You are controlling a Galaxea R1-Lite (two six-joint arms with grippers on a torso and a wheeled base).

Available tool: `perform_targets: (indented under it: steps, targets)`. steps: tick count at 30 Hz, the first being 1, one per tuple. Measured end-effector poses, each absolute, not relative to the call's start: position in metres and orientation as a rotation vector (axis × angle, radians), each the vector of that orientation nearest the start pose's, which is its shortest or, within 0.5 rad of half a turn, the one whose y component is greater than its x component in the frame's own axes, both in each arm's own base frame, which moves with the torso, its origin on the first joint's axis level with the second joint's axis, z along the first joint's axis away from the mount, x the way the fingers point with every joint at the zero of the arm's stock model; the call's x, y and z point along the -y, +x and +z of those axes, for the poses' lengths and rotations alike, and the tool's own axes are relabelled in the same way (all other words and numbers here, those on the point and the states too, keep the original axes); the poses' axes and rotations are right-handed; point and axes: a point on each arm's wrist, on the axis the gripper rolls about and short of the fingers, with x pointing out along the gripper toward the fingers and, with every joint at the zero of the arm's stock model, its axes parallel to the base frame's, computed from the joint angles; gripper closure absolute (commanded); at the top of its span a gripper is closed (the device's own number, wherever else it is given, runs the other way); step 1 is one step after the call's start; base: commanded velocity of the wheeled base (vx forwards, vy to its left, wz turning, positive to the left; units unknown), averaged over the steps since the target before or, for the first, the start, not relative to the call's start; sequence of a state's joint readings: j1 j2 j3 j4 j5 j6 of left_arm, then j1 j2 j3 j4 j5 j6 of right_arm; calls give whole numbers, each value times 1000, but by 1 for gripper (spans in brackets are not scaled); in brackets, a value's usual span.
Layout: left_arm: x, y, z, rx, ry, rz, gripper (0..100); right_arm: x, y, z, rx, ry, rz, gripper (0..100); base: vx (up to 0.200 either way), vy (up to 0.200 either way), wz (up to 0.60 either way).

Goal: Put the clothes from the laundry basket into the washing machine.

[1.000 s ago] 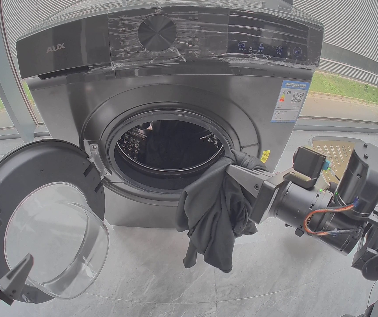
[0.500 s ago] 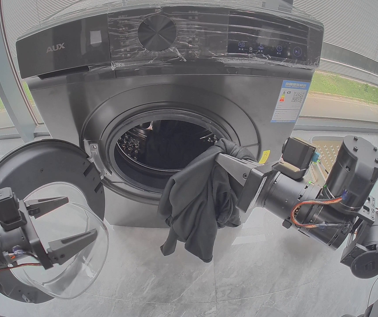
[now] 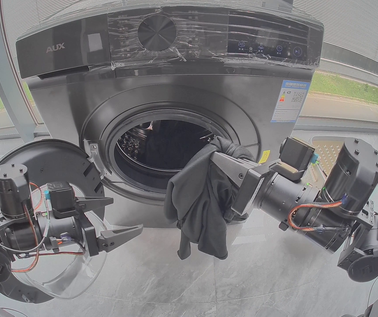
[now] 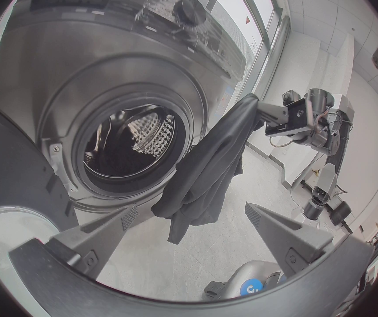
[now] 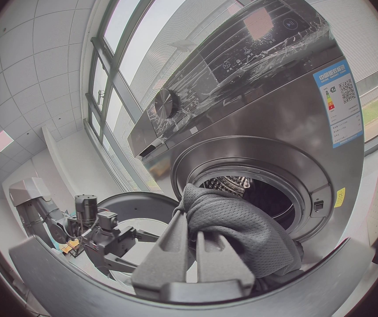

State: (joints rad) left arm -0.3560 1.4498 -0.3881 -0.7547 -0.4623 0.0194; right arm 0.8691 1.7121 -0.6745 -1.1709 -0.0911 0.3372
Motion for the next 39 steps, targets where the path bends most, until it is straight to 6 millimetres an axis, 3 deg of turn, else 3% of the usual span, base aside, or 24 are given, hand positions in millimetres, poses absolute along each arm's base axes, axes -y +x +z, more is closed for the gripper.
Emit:
perform_targets:
  steps: [39]
  targets:
    - [135, 285, 86, -395, 21, -789, 0, -231, 183, 195, -31, 377, 827, 100, 0, 0, 0]
